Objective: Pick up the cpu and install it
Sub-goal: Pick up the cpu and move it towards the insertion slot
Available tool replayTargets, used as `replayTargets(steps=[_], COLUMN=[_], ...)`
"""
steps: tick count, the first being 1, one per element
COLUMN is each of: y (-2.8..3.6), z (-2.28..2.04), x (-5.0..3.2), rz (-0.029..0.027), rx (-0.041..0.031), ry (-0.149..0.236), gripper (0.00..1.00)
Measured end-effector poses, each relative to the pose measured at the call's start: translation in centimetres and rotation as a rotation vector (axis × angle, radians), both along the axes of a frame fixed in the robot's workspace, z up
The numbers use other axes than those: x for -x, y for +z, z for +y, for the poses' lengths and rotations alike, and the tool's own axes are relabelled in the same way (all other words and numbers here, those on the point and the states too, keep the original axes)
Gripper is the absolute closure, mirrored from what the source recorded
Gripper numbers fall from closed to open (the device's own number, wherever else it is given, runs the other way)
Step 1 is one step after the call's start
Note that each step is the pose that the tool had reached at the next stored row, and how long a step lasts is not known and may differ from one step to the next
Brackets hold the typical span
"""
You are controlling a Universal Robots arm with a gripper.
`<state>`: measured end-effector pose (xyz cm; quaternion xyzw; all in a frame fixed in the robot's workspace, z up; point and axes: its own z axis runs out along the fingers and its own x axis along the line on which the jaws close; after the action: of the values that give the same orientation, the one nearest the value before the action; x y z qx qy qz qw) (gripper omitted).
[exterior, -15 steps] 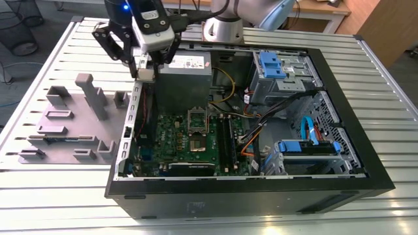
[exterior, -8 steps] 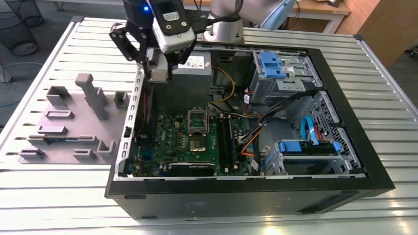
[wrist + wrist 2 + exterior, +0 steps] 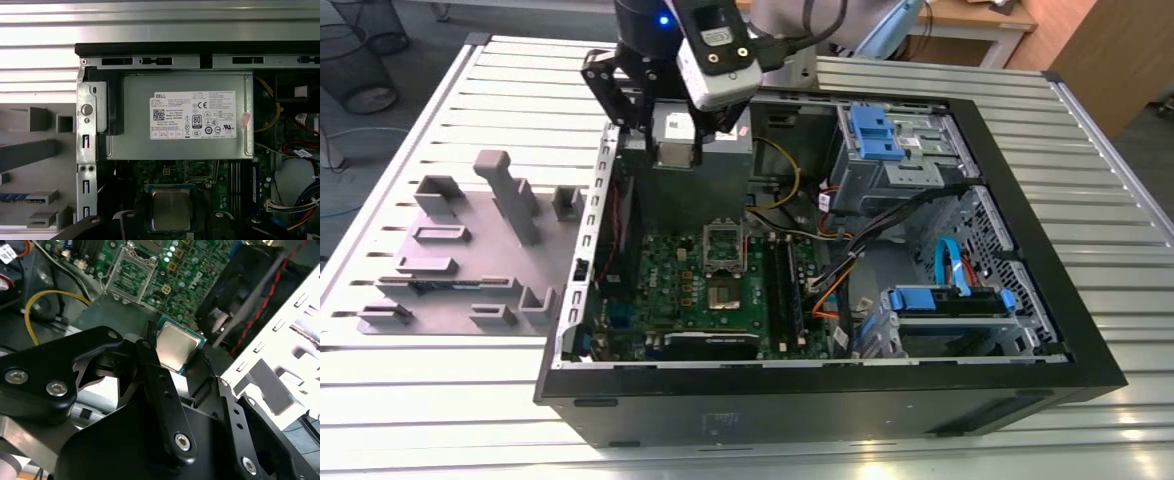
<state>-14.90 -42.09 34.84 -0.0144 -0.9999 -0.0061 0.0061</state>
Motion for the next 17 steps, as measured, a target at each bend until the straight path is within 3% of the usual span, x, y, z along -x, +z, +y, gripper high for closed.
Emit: replayTargets(steps=[6, 17], y=[0.00, -0.16], z=[0.00, -0.06], x=[-1.40, -1.66], rz=[0.0000, -0.0018], rx=[0.0000, -0.0008], ry=[0.000, 0.000], gripper=[0.53, 0.53])
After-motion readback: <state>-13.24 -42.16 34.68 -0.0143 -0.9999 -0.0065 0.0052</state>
